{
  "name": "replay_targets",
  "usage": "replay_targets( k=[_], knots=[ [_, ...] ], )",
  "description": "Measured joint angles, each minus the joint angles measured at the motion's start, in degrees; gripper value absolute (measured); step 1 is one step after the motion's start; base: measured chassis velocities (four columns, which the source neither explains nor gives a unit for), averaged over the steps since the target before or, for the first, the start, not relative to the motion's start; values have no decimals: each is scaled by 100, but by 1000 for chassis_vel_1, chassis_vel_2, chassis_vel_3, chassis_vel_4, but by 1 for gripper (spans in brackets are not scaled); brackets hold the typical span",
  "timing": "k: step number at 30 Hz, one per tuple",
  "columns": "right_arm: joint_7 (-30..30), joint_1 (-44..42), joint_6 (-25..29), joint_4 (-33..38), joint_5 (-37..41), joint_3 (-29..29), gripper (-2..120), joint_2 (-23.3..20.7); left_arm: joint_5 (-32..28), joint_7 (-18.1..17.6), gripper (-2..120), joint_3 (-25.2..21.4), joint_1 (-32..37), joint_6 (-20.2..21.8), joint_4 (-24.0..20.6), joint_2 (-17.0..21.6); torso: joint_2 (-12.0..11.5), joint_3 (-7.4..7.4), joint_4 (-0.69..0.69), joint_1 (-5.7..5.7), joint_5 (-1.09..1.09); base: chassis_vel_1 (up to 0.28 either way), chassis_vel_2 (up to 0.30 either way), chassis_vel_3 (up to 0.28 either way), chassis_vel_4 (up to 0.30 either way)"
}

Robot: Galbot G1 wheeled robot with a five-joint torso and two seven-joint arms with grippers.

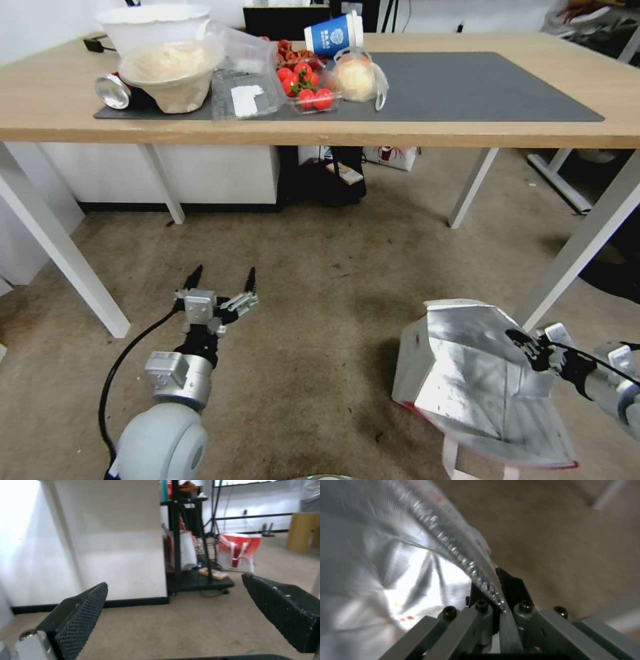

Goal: Pick up the food delivery bag from the floor and place it on the table.

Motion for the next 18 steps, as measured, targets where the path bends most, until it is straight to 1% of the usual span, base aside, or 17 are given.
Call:
replay_targets(
  k=[2, 3, 5, 6, 7, 9, 10, 12, 15, 16, 18],
  knots=[
    [-129, -81, -136, 304, 567, -5, 0, -284, 27, -51, 100, -163, 142, 39, -147, -99, 0, 0, -1, 0, 0, 0, 0, 0, 0],
    [-129, -81, -136, 304, 567, -5, 0, -284, 27, -51, 100, -163, 142, 39, -147, -99, 0, 0, -1, 0, 0, 0, 0, 0, 0],
    [-161, -153, -258, 537, 1000, 35, 0, -459, 65, -66, 100, -261, 205, 73, -245, -173, 0, 0, 2, 0, 0, 0, 0, 0, 0],
    [-168, -254, -361, 722, 1368, 137, 0, -566, 79, -67, 100, -303, 216, 127, -310, -207, 0, 0, -1, 0, 0, 0, 0, 0, 0],
    [-168, -254, -361, 722, 1368, 137, 0, -566, 79, -67, 100, -303, 216, 127, -310, -207, 0, 0, -1, 0, 0, 0, 0, 0, 0],
    [-169, -376, -446, 905, 1702, 258, 0, -663, 82, -67, 100, -340, 217, 187, -364, -229, 1, 0, -1, 0, -1, 0, 0, 0, 0],
    [-156, -481, -514, 1034, 1961, 349, 0, -717, 82, -65, 100, -364, 223, 223, -398, -232, 1, 0, -4, 0, -1, 0, 0, 0, 0],
    [-127, -520, -554, 1098, 2103, 403, 0, -742, 82, -65, 100, -375, 231, 232, -412, -232, 1, 0, -4, 0, 0, 0, 0, 0, 0],
    [82, -630, -874, 1435, 2978, 728, 0, -831, 82, -61, 100, -460, 281, 255, -483, -216, 1, 0, -1, 0, 0, 0, 0, 0, 0],
    [82, -630, -874, 1435, 2978, 728, 0, -831, 82, -61, 100, -460, 281, 255, -483, -216, 1, 0, -1, 0, 0, 0, 0, 0, 0],
    [135, -641, -1057, 1538, 3401, 896, 0, -883, 82, -61, 100, -499, 292, 257, -504, -205, 1, 0, -1, 0, -1, 0, 0, 0, 0]
  ],
)
